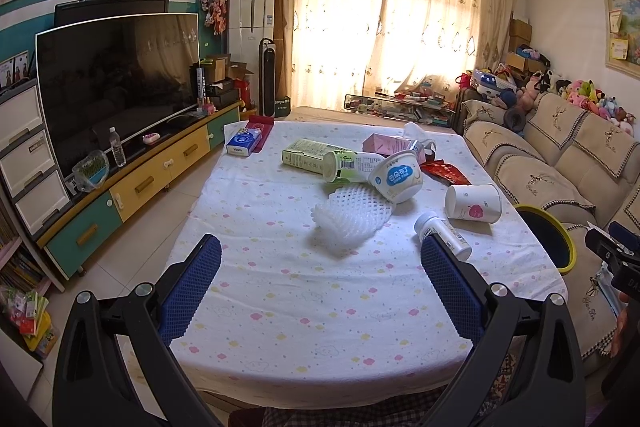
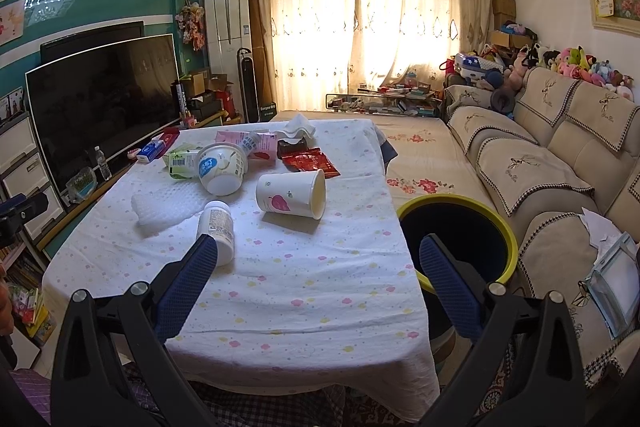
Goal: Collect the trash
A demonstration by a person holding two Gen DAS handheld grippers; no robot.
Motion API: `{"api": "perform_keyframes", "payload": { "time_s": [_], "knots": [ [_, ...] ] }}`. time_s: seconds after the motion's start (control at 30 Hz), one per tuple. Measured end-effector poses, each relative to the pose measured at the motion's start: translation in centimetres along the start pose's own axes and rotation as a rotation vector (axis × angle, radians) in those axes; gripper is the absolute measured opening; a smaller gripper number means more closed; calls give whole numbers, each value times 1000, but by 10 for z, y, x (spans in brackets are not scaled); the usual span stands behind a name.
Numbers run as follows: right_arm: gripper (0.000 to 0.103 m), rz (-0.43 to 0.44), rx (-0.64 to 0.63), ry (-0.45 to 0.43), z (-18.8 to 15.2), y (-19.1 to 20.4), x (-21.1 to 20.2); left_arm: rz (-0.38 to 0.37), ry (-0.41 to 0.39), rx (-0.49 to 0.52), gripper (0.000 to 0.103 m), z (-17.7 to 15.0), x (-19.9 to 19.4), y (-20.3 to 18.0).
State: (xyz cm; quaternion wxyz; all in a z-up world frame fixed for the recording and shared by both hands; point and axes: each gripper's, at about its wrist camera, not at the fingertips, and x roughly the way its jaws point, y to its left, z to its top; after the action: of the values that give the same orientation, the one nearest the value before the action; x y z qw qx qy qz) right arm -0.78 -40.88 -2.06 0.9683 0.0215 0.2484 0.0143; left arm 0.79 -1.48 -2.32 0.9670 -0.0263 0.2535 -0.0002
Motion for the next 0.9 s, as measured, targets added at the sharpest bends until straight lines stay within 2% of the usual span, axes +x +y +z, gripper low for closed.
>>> {"api": "perform_keyframes", "payload": {
  "time_s": [0.63, 0.77, 0.9],
  "knots": [
    [97, 13, -10, 34, -5, 7, 15, 2, 10, -1, 98, -6, 6, 0],
    [97, 54, -22, 57, -4, 15, 25, 1, 23, -6, 98, -6, 11, 3],
    [97, 138, -31, 112, -3, 31, 48, 1, 40, -11, 98, -8, 15, 7]
  ]
}}
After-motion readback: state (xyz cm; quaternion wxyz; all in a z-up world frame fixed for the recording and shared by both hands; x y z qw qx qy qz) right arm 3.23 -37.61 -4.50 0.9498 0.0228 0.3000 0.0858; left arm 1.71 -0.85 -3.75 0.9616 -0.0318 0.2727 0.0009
